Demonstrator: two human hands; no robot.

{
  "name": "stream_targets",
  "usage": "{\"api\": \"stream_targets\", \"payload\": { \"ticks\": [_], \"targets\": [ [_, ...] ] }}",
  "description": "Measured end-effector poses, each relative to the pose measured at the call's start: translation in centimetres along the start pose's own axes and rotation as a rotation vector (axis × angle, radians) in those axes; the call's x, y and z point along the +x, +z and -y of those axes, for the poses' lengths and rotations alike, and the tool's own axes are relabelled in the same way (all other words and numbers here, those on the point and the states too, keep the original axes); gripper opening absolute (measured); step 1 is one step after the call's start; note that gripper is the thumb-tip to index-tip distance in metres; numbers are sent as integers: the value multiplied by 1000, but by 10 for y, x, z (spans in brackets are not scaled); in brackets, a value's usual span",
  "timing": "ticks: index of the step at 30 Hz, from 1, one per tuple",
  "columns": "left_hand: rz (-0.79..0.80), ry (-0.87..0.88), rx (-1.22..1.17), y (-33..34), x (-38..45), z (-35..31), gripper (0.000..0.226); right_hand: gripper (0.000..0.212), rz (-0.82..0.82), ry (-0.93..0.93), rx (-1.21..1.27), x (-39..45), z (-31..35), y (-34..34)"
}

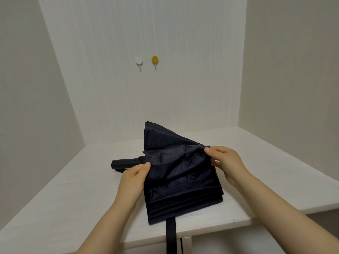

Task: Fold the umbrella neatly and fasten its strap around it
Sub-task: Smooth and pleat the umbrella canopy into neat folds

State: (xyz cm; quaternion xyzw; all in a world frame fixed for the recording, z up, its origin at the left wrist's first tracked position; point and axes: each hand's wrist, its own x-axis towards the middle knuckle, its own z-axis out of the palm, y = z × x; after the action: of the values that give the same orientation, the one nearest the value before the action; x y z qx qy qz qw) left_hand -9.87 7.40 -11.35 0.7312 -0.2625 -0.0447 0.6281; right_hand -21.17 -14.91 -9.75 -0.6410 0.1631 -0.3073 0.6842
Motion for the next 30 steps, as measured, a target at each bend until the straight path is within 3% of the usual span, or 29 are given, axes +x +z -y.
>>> {"api": "stream_targets", "payload": {
  "ticks": [9, 14, 16, 23, 30],
  "targets": [
    [-15, -9, -148, 2, -5, -11, 33, 21, 94, 132, 102, 2, 1, -20],
    [-10, 51, -164, -1, -11, -15, 52, 17, 126, 138, 95, 0, 4, -20],
    [-27, 54, -174, -1, -12, -15, 49, 15, 116, 134, 57, -2, 7, -21],
    [-93, -103, -302, 4, -11, -19, 25, 9, 41, 209, -21, -5, 16, -20],
    [-93, -187, -216, 6, -14, -22, 28, 14, 30, 378, -122, -12, 11, -17]
  ]
}}
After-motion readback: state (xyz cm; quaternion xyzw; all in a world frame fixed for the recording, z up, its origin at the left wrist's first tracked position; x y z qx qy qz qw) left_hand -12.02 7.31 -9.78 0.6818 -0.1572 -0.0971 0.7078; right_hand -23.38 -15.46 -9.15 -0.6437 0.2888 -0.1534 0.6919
